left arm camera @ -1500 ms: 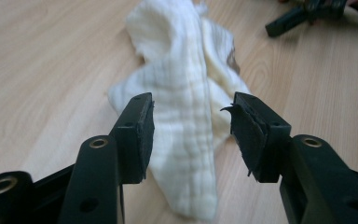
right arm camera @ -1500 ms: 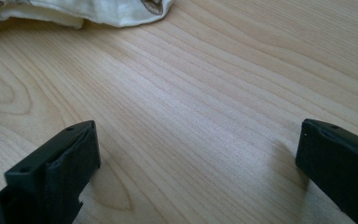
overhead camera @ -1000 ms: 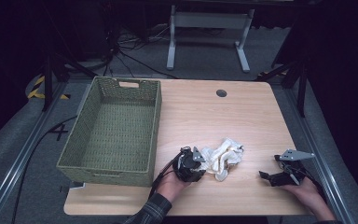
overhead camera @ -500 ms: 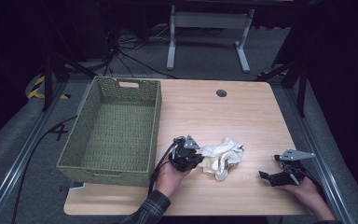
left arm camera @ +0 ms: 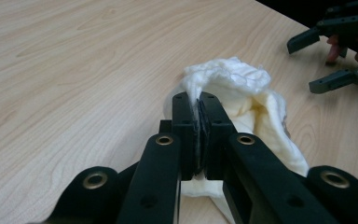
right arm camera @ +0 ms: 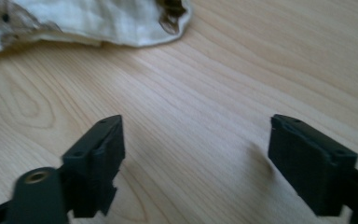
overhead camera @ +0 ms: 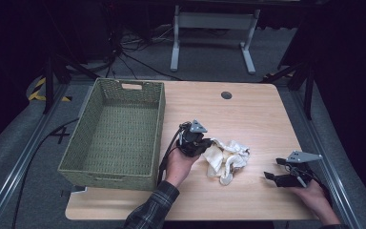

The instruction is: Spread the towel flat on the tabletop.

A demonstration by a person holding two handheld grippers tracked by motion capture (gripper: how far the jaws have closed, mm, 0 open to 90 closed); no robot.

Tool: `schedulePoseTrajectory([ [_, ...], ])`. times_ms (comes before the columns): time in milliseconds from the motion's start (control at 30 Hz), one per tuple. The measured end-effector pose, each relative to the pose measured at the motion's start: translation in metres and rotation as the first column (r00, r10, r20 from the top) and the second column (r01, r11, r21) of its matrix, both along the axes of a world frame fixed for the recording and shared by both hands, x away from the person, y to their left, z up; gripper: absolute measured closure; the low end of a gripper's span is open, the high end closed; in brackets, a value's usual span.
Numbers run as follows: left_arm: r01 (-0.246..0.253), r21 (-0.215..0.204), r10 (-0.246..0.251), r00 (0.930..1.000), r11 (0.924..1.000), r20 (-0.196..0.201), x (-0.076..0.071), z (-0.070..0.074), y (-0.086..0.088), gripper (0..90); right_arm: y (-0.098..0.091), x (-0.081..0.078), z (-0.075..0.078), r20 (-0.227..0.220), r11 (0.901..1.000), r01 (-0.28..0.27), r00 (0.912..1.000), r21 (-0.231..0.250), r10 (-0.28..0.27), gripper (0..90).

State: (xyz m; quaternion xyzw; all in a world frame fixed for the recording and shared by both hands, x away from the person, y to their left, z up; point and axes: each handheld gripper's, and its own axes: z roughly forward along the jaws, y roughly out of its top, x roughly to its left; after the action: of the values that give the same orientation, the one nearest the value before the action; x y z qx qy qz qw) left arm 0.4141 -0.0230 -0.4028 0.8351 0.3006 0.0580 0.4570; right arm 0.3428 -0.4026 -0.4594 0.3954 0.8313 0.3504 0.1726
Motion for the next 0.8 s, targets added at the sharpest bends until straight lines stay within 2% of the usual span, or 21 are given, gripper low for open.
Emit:
schedulePoseTrajectory([
  [33,0.000,0.000,0.000,1.0000,1.0000,0.000,0.000,0.000,0.000,86.6,0.000,0.000,0.000,0.000,1.0000,0.000,1.0000,0.000,0.000,21.3],
  [233,-0.025,0.011,0.025,0.9997,0.9996,0.000,0.012,-0.003,-0.001,86.6,0.010,0.008,0.013,0.049,0.9965,-0.054,0.9975,0.063,0.051,45.0],
  [300,-0.039,0.012,0.039,0.9992,0.9992,-0.006,0.014,-0.004,-0.002,86.6,0.013,0.014,0.017,0.063,0.9943,-0.067,0.9961,0.083,0.062,52.6],
  [400,-0.039,0.028,0.039,0.9992,0.9989,-0.002,0.017,-0.005,-0.003,86.6,0.019,0.024,0.020,0.064,0.9902,-0.082,0.9951,0.113,0.075,59.1],
  [467,-0.046,0.028,0.047,0.9989,0.9985,-0.002,0.020,-0.006,-0.005,86.6,0.024,0.031,0.021,0.056,0.9848,-0.107,0.9934,0.137,0.100,61.2],
  [567,-0.049,0.031,0.049,0.9988,0.9983,-0.003,0.022,-0.007,-0.006,86.6,0.030,0.036,0.023,0.055,0.9811,-0.125,0.9914,0.148,0.119,62.2],
  [700,-0.052,0.034,0.052,0.9986,0.9981,-0.010,0.024,-0.011,-0.008,86.6,0.046,0.042,0.026,0.051,0.9663,-0.184,0.9828,0.180,0.177,64.6],
  [800,-0.051,0.035,0.051,0.9986,0.9981,-0.008,0.024,-0.012,-0.009,86.6,0.058,0.046,0.026,0.036,0.9620,-0.213,0.9770,0.171,0.210,67.2],
])
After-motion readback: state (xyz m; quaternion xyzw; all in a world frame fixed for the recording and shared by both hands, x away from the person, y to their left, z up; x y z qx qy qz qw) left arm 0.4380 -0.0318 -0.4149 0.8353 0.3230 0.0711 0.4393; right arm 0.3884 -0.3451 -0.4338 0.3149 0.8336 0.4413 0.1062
